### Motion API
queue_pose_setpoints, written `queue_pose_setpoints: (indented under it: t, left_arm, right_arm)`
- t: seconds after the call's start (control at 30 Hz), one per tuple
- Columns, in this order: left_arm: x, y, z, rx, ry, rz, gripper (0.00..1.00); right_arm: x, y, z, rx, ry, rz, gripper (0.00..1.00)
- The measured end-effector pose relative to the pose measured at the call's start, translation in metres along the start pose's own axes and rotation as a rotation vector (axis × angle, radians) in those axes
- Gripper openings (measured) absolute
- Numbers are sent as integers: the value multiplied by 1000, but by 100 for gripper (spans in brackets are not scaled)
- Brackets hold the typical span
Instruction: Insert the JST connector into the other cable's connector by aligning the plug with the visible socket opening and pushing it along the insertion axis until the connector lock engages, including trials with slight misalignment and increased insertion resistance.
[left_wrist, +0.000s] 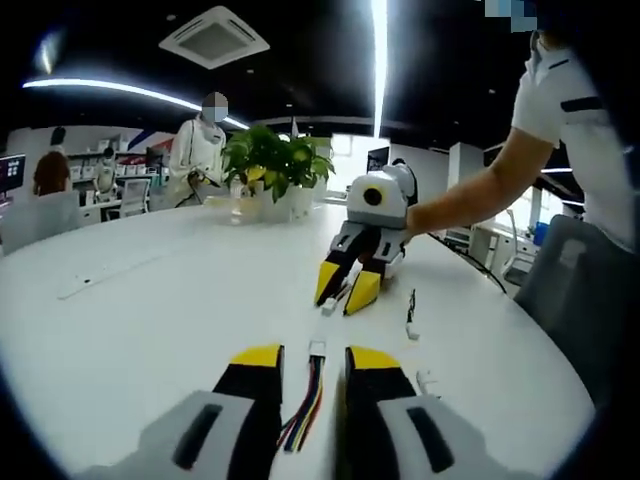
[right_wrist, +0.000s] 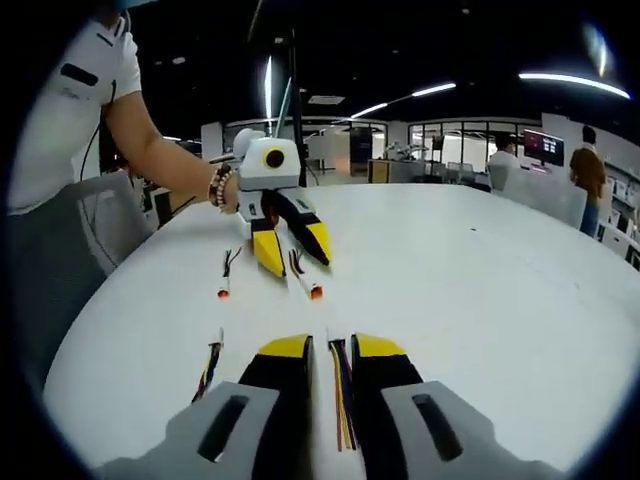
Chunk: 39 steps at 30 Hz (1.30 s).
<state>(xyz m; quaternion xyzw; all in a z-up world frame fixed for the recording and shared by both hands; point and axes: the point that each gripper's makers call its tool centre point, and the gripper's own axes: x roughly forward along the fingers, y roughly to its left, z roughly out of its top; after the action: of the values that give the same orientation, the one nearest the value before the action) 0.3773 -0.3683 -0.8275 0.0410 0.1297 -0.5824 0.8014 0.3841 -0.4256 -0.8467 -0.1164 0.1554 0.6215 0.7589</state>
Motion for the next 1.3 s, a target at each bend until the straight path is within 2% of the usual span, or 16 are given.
queue_pose_setpoints:
  t: [0.2,0.33,0.53,0.77,1.03,1.2,1.3]
  left_arm:
    - [-1,2,-5,16,17,-7,16]
    - [0,3,-7,26,20,-11,13]
    - [2,5,-12,52,43,-24,12]
    - [4,11,-14,53,43,-30,5]
    - [9,2,-11,54,40,-36,1]
    - [7,-5,-12,59,51,-71,1]
    - [5,-5,-11,78,63,-72,1]
  right_arm:
    - [0,0,0,-18,-12,5,11]
    - [-1,1,-1,-24,-27,10,5]
    - [0,2,0,-33,-38,12,5]
    - [0,3,0,-38,-43,15,5]
    - [0,3,0,-37,-47,18,4]
    - [0,6,0,-53,-26,31,4]
    - [-3,7,7,-15,-56,33,4]
